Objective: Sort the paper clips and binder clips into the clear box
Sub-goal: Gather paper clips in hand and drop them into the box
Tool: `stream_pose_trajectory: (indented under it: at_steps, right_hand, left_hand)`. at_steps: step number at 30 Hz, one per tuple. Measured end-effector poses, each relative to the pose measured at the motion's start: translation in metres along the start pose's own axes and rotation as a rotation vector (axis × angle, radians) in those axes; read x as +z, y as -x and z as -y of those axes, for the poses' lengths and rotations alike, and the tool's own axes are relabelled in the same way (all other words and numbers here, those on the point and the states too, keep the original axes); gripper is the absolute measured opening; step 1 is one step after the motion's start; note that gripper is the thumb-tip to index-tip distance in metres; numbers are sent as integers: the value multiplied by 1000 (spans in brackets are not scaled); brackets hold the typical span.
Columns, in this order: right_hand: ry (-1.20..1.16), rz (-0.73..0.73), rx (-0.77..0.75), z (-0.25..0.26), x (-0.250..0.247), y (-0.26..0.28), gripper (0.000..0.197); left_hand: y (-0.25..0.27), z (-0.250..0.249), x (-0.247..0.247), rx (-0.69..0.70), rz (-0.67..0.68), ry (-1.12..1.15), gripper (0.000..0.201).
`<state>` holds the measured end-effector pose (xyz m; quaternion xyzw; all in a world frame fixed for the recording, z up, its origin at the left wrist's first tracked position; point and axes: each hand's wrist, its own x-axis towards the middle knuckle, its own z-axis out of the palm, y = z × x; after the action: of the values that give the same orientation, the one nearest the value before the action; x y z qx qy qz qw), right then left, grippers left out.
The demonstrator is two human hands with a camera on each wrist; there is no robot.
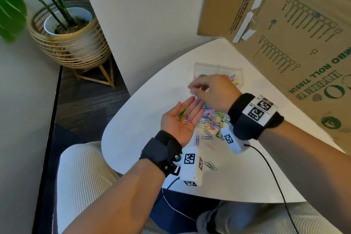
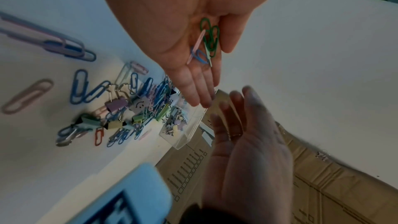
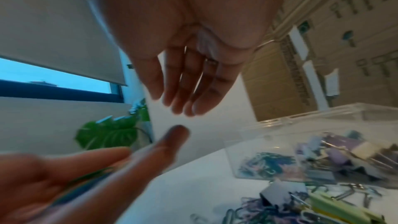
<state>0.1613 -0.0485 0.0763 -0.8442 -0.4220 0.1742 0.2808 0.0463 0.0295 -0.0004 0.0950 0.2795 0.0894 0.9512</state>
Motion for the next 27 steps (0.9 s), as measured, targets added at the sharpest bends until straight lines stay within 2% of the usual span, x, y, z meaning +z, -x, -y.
stream_pose_trajectory:
  at_steps: [3,5,7,12,18,23,27]
  right_hand:
    - [168,305,-83,4,5,23,34]
    - [331,366,-130,3,8,30,43]
    - [429,340,-163,4,8,34,40]
    - [475,296,-226,8,6,42,30]
    - [472,248,-202,15,5,43,24]
    - [560,338,-197,17,6,44,16]
    - [634,430,-154,13,11,47,23]
  left_hand:
    - [2,4,3,-13,-12,-11,41]
    - [5,8,5,-35,0,-32,47]
    - [10,14,8,-48,-9,-35,48]
    - [16,18,10,-39,-51,-44,48]
    - [18,21,16,-37,-73,-66,44]
    - [16,22,13,-33,-84,-73,48]
    - [12,29,7,-63,-87,-127,50]
